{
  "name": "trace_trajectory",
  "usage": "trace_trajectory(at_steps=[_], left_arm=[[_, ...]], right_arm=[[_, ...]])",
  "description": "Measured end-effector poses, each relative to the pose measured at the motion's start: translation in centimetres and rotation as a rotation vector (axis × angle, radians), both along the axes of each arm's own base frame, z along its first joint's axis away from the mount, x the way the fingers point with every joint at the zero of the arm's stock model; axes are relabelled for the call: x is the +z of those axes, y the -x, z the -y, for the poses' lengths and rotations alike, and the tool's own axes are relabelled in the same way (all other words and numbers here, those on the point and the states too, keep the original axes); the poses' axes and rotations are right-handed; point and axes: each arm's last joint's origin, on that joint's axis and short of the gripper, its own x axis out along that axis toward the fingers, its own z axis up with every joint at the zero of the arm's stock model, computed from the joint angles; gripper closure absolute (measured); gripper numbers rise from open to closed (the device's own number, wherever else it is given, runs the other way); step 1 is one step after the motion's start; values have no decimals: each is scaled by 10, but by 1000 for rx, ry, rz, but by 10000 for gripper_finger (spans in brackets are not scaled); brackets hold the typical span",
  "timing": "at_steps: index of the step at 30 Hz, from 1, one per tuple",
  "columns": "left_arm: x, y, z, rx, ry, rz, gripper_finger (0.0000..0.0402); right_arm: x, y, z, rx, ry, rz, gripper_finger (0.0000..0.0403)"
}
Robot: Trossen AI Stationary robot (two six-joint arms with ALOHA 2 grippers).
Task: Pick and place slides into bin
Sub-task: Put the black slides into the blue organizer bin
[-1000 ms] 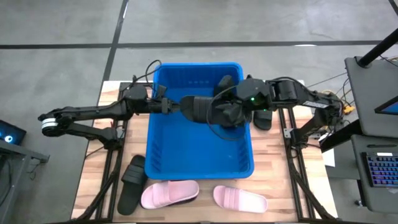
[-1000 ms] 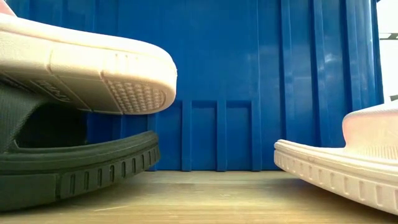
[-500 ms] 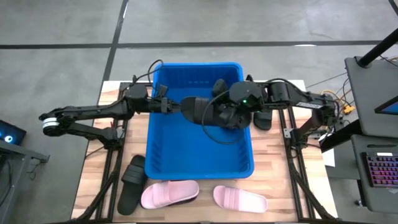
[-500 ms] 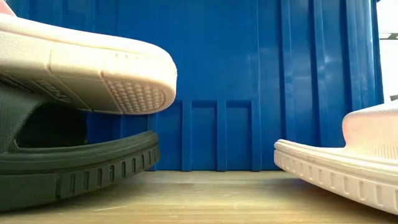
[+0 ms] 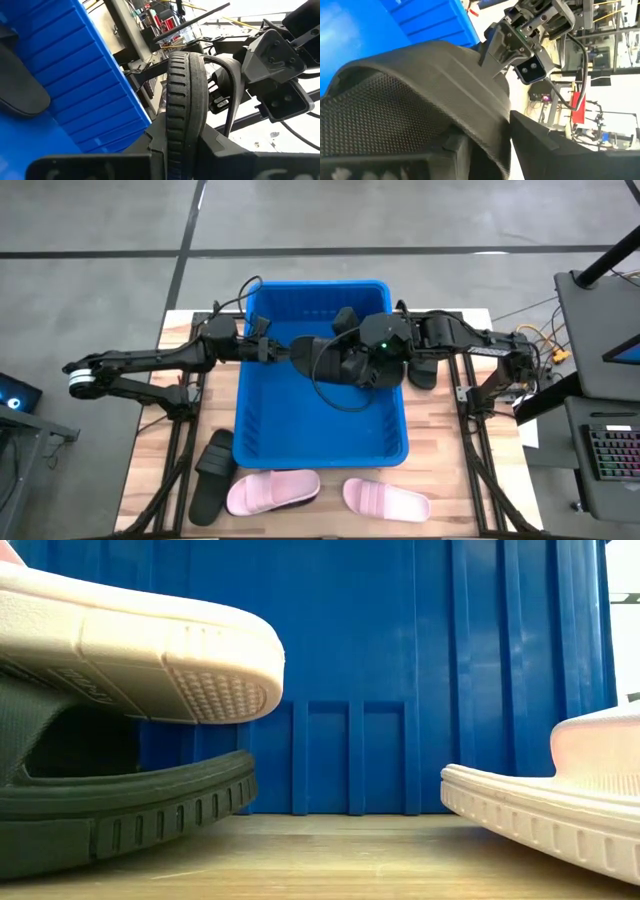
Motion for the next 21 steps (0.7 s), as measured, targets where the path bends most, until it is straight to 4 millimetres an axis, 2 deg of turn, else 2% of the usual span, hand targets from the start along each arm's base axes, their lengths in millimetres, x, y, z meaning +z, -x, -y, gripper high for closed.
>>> trace_trajectory(at_steps=[6,9,14,21], left_arm=[[0,0,0,-16,-8,2,375],[1,0,0,-20,-3,6,355],[0,-2,-1,-12,-18,9,320],[7,-3,-5,138,-223,84,276]], right_arm=[[1,-1,0,-2,4,14,348],[3,-1,1,-34,12,33,384],[4,-2,2,-86,-4,64,391],[3,0,17,-285,-70,103,393]])
